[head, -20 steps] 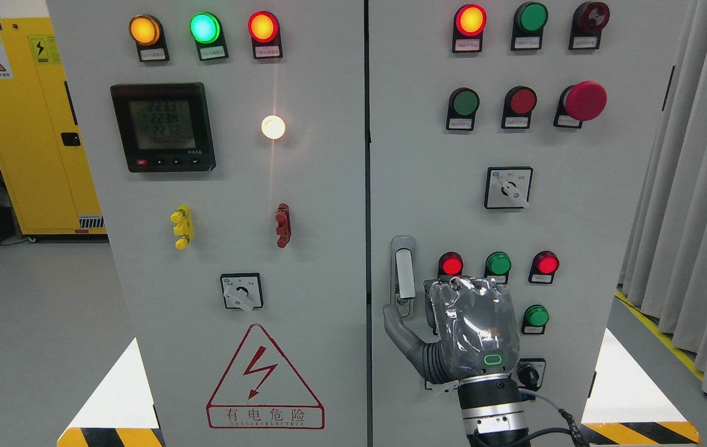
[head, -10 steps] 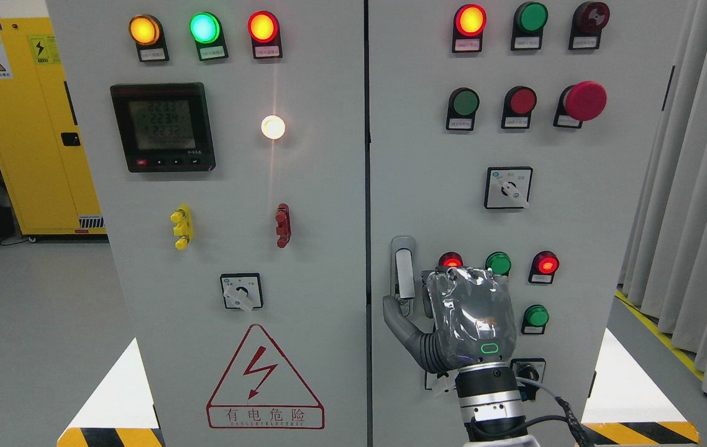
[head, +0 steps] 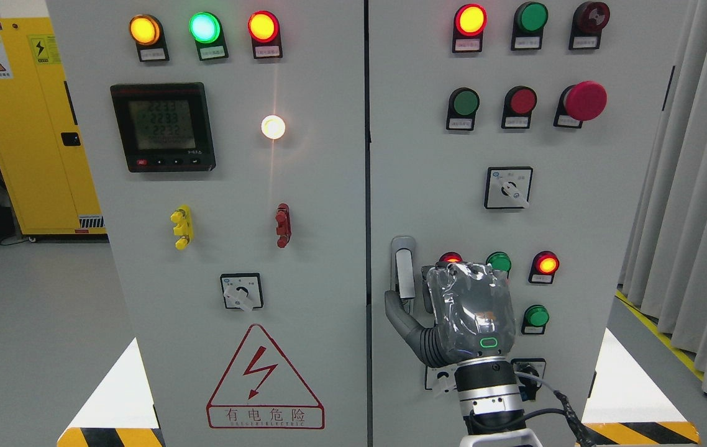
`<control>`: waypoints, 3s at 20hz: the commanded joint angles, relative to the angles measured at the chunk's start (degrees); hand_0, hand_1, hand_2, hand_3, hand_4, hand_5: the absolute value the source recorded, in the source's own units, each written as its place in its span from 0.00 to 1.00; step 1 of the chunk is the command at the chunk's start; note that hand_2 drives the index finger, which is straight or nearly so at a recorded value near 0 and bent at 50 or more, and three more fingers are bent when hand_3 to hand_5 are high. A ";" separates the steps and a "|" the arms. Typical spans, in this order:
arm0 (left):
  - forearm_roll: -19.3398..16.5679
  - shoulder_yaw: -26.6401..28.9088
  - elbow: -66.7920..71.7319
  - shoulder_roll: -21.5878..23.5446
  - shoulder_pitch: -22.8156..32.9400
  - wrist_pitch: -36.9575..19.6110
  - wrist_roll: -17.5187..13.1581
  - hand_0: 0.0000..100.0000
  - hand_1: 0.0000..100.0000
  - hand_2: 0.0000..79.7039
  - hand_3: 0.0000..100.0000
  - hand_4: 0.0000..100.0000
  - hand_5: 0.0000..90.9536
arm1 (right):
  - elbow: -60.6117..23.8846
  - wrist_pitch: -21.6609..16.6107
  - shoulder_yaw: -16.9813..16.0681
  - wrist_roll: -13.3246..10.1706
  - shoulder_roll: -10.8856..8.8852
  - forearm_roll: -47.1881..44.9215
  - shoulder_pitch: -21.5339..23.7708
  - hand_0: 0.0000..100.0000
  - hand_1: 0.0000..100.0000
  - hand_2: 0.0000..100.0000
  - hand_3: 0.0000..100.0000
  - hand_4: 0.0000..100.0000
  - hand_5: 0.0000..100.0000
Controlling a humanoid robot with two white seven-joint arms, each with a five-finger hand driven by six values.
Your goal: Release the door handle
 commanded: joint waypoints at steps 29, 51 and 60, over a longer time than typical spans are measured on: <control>0.01 0.00 -0.79 -0.04 -1.58 0.04 -0.02 0.12 0.56 0.00 0.00 0.00 0.00 | -0.64 0.09 -0.50 -0.11 0.27 -0.02 0.95 0.57 0.44 0.92 1.00 1.00 1.00; 0.01 0.00 -0.79 0.05 -1.58 0.04 -0.02 0.12 0.56 0.00 0.00 0.00 0.00 | -0.64 0.79 -1.03 -0.38 0.18 -0.02 1.04 0.51 0.44 0.92 1.00 1.00 1.00; 0.01 0.00 -0.79 -0.04 -1.58 0.04 -0.02 0.12 0.56 0.00 0.00 0.00 0.00 | -1.08 0.79 -1.20 -0.55 0.18 -0.11 1.48 0.50 0.43 0.92 1.00 1.00 1.00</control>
